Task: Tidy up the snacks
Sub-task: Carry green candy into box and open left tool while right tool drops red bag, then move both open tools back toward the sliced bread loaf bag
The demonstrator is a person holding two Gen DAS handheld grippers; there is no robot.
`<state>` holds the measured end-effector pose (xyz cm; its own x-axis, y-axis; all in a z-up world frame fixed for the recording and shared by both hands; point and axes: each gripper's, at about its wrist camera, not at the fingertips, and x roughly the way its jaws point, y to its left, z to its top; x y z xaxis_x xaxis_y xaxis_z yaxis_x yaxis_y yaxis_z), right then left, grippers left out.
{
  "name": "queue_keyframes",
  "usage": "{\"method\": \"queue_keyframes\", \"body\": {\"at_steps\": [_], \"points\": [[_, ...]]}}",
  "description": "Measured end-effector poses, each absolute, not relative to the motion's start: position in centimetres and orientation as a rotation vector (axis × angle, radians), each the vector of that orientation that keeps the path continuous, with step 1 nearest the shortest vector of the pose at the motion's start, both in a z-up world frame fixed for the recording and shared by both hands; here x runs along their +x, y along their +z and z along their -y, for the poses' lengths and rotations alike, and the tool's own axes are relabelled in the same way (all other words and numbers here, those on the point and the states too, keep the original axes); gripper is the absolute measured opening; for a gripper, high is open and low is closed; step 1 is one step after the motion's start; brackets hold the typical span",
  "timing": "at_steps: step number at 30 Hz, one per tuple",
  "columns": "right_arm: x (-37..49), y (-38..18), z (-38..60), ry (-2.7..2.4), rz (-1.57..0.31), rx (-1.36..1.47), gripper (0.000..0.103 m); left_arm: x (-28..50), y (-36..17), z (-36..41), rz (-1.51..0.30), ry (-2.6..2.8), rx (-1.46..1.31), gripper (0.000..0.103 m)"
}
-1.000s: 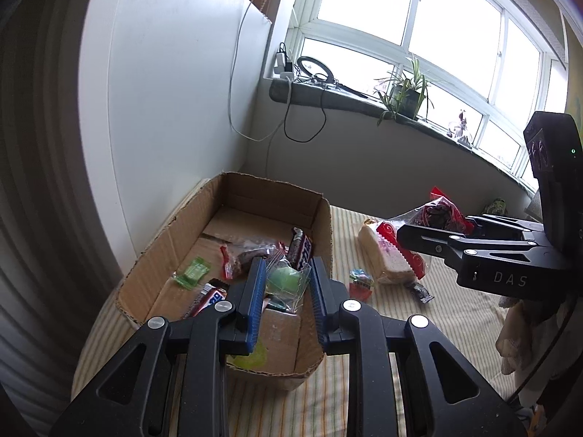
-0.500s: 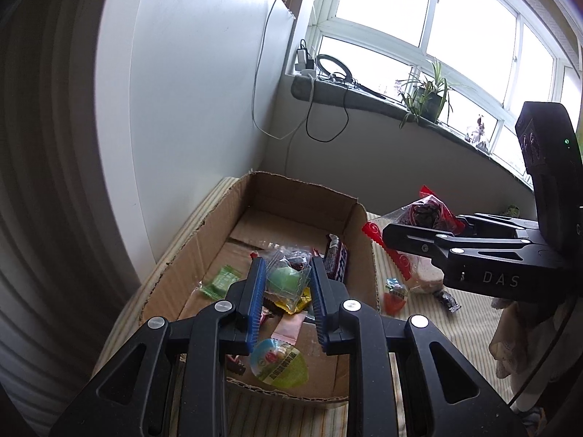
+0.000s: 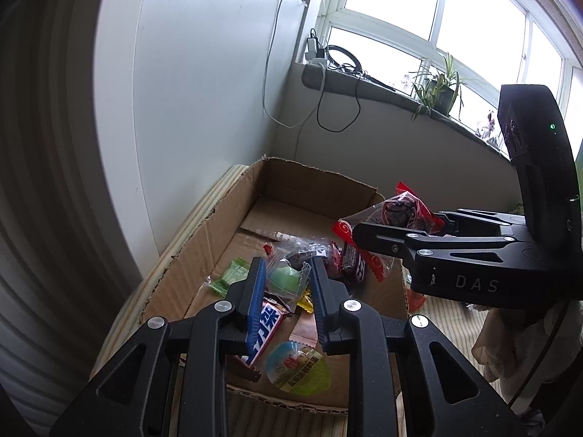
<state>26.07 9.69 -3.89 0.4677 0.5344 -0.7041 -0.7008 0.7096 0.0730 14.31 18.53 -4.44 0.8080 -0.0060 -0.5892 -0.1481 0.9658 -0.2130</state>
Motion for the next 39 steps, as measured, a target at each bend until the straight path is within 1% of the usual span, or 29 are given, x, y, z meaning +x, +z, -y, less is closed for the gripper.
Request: {"method": "queue_keyframes", "body": {"at_steps": [5,7,8,9,10,11,12,14,16,17,18,22,25,27,29,32,39], "points": [[26.1,-4.2,-10.4,0.773,-0.774,-0.253,0.059,14.3,-4.7,-18.8,-0.632,0.083,-0.257,0.023],[26.1,-4.2,-10.5,0.768,-0.768,-0.257,0.065,14.3,-4.7,-18.8,-0.636,0.085,-0.259,0.024],[26.1,-4.1,-10.5,0.764,-0.760,-0.256,0.072,14.3,-4.7,-18.8,-0.638,0.085,-0.262,0.025],[26.1,-4.0,-10.4,0.762,-0.751,-0.254,0.077,14.2,-4.7,-18.8,-0.638,0.087,-0.263,0.029],[26.1,-3.9,-10.4,0.761,-0.742,-0.251,0.079,14.1,-4.7,-18.9,-0.638,0.090,-0.264,0.032],[26.0,-3.7,-10.3,0.759,-0.736,-0.249,0.082,14.1,-4.6,-18.9,-0.636,0.094,-0.266,0.042],[26.0,-3.6,-10.2,0.757,-0.732,-0.247,0.084,14.0,-4.6,-18.9,-0.633,0.097,-0.267,0.046],[26.0,-3.4,-10.1,0.753,-0.725,-0.242,0.087,13.9,-4.5,-19.0,-0.632,0.097,-0.266,0.046],[26.0,-3.2,-9.9,0.750,-0.722,-0.240,0.087,13.9,-4.4,-18.9,-0.632,0.099,-0.263,0.048],[25.9,-3.1,-9.8,0.747,-0.721,-0.240,0.087,13.8,-4.3,-18.9,-0.631,0.102,-0.263,0.054],[25.9,-3.0,-9.7,0.744,-0.719,-0.240,0.087,13.8,-4.3,-18.9,-0.627,0.104,-0.263,0.057],[25.6,-2.6,-8.9,0.731,-0.709,-0.237,0.087,13.5,-3.9,-18.7,-0.620,0.104,-0.260,0.057],[25.4,-2.0,-8.1,0.723,-0.703,-0.226,0.090,13.2,-3.7,-18.4,-0.618,0.107,-0.252,0.063],[25.3,-1.7,-7.4,0.713,-0.696,-0.214,0.094,13.1,-3.4,-18.1,-0.615,0.109,-0.249,0.066],[25.1,-1.2,-6.6,0.706,-0.687,-0.205,0.095,12.9,-3.2,-17.9,-0.611,0.110,-0.246,0.067],[24.8,-0.7,-5.1,0.694,-0.677,-0.201,0.095,12.7,-2.8,-17.4,-0.604,0.108,-0.242,0.071],[24.1,0.5,-0.1,0.633,-0.651,-0.188,0.095,12.4,-1.9,-15.7,-0.594,0.090,-0.229,0.071]]}}
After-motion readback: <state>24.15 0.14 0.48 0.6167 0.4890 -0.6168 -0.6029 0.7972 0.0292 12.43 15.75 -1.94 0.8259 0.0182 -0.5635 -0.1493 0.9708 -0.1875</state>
